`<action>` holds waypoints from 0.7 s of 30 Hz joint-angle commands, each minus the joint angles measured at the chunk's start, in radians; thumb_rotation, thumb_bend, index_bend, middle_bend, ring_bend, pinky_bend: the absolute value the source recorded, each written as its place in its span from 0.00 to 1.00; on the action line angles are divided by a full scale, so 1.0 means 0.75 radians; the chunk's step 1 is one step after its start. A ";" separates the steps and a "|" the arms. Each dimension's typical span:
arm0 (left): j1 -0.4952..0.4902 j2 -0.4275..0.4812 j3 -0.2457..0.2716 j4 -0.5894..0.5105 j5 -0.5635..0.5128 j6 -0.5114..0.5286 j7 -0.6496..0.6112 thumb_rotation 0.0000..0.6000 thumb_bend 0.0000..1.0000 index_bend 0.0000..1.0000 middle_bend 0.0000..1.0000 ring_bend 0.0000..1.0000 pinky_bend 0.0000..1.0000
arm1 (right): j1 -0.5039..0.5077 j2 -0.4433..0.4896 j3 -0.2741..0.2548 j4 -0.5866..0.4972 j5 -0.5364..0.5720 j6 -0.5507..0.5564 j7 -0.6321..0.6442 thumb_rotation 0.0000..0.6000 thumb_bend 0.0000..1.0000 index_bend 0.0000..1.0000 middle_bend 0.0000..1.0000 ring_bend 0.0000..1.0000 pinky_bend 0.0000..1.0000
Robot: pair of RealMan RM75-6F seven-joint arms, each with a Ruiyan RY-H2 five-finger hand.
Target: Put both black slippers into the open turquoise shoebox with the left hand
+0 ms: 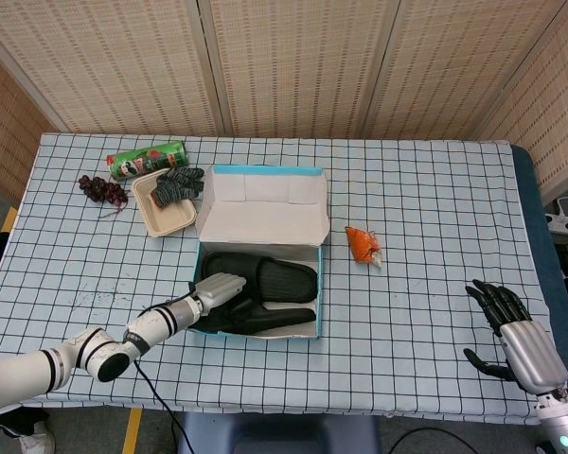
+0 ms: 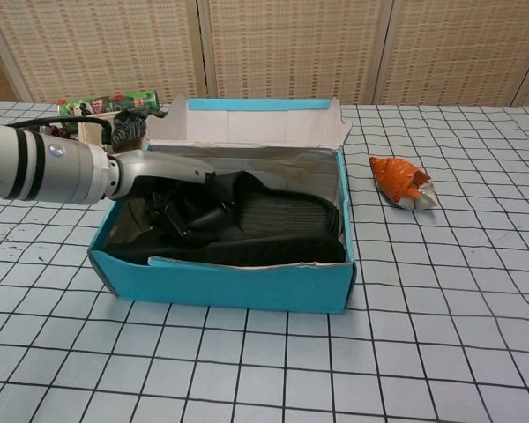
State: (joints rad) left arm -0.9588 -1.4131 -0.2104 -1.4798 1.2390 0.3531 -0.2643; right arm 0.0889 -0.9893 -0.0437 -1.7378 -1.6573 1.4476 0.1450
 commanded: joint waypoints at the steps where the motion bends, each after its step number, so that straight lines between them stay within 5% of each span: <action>1: 0.021 -0.029 0.019 0.029 0.087 0.023 -0.052 1.00 0.55 0.50 0.66 0.40 0.40 | -0.001 0.000 0.000 -0.002 0.000 0.000 -0.001 1.00 0.17 0.00 0.00 0.00 0.00; 14: 0.020 -0.065 0.081 0.085 0.262 0.107 -0.228 1.00 0.55 0.46 0.62 0.36 0.36 | -0.006 0.004 0.000 -0.004 -0.003 0.011 0.001 1.00 0.17 0.00 0.00 0.00 0.00; 16: 0.023 -0.057 0.082 0.078 0.281 0.143 -0.247 1.00 0.53 0.36 0.51 0.29 0.28 | -0.006 0.004 0.000 -0.004 -0.003 0.012 0.002 1.00 0.17 0.00 0.00 0.00 0.00; 19: 0.031 -0.046 0.084 0.062 0.301 0.198 -0.280 1.00 0.48 0.07 0.21 0.09 0.13 | -0.006 0.004 0.000 -0.004 -0.004 0.013 0.002 1.00 0.17 0.00 0.00 0.00 0.00; 21: 0.035 -0.037 0.085 0.053 0.308 0.225 -0.324 1.00 0.45 0.00 0.07 0.01 0.09 | -0.007 0.005 0.000 -0.004 -0.004 0.014 0.002 1.00 0.17 0.00 0.00 0.00 0.00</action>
State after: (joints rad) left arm -0.9364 -1.4482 -0.1481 -1.4318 1.4616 0.5053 -0.4841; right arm 0.0836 -0.9854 -0.0434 -1.7411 -1.6604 1.4580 0.1465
